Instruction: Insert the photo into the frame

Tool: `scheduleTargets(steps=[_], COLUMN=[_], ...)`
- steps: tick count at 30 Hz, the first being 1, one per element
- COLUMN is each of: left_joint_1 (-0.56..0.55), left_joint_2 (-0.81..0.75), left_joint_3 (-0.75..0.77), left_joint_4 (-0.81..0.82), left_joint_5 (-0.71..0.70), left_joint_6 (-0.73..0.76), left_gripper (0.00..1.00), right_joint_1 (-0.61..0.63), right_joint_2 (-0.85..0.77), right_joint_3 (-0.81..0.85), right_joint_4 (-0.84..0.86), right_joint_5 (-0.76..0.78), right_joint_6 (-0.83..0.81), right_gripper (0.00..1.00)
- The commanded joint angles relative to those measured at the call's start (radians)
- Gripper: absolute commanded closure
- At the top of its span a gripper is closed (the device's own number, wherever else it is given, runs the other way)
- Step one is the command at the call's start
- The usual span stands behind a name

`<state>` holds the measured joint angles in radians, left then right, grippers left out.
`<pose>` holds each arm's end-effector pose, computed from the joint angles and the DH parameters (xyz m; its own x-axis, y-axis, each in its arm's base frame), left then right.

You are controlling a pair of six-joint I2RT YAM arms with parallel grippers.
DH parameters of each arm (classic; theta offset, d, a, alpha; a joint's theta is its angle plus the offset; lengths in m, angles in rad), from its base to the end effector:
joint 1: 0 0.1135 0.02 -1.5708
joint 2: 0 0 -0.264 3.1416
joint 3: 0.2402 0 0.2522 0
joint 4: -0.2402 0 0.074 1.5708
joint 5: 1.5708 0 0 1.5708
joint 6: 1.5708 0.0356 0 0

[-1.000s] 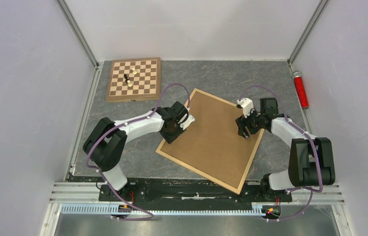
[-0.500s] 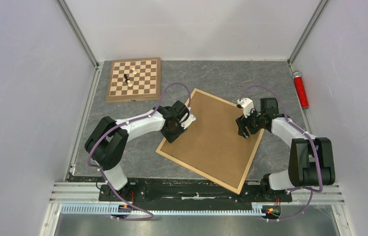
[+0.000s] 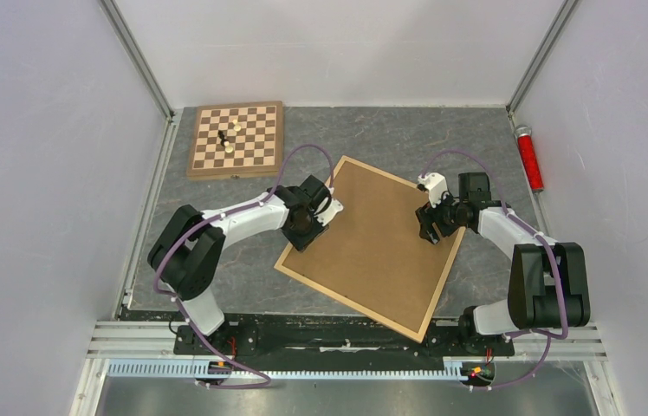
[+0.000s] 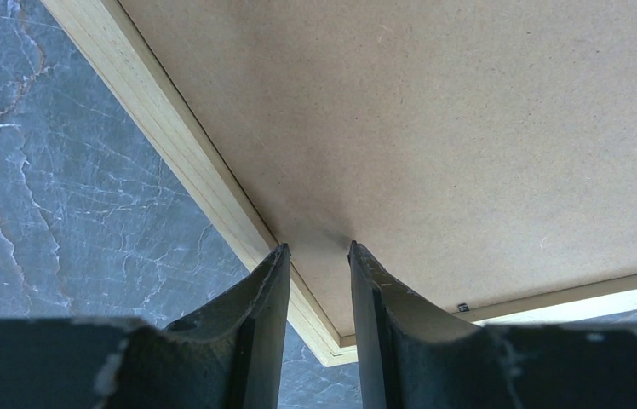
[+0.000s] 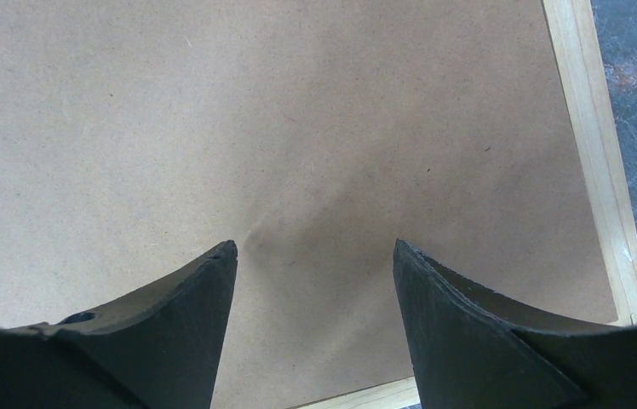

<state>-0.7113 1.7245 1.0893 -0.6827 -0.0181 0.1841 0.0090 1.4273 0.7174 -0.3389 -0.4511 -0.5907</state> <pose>0.2433 -0.2088 0.1712 -0.6022 0.7606 -0.2428 0.7726 0.6318 0.0630 0.2599 0.0179 0.1687 -0.5944 -0.5066 -0.6246 -0.6700 0.7415 0.0362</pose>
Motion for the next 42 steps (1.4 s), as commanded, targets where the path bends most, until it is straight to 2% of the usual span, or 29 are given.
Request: scheduleTargets(steps=[1,26,35,42], left_joint_1=[0.029,0.050,0.050,0.088], left_joint_2=[0.030,0.114,-0.061,-0.163], left_joint_3=[-0.036,0.009,0.006,-0.002], left_joint_4=[-0.050,-0.170,-0.101,-0.042], left_joint_5=[0.070,0.241,0.253,0.206], left_joint_6=[0.016,0.097,0.086,0.061], left_gripper=[0.61,0.61,0.61,0.61], right_joint_1=[-0.003,-0.003,-0.003,-0.003], right_joint_2=[-0.019,-0.018,-0.014,-0.017], right_joint_3=[0.005,0.005,0.009,0.008], right_joint_4=[0.002,0.002,0.003,0.003], right_joint_5=[-0.021,-0.020,-0.023,-0.026], right_joint_6=[-0.013,-0.014,-0.011,-0.008], right_gripper=[0.29,0.29,0.29,0.29])
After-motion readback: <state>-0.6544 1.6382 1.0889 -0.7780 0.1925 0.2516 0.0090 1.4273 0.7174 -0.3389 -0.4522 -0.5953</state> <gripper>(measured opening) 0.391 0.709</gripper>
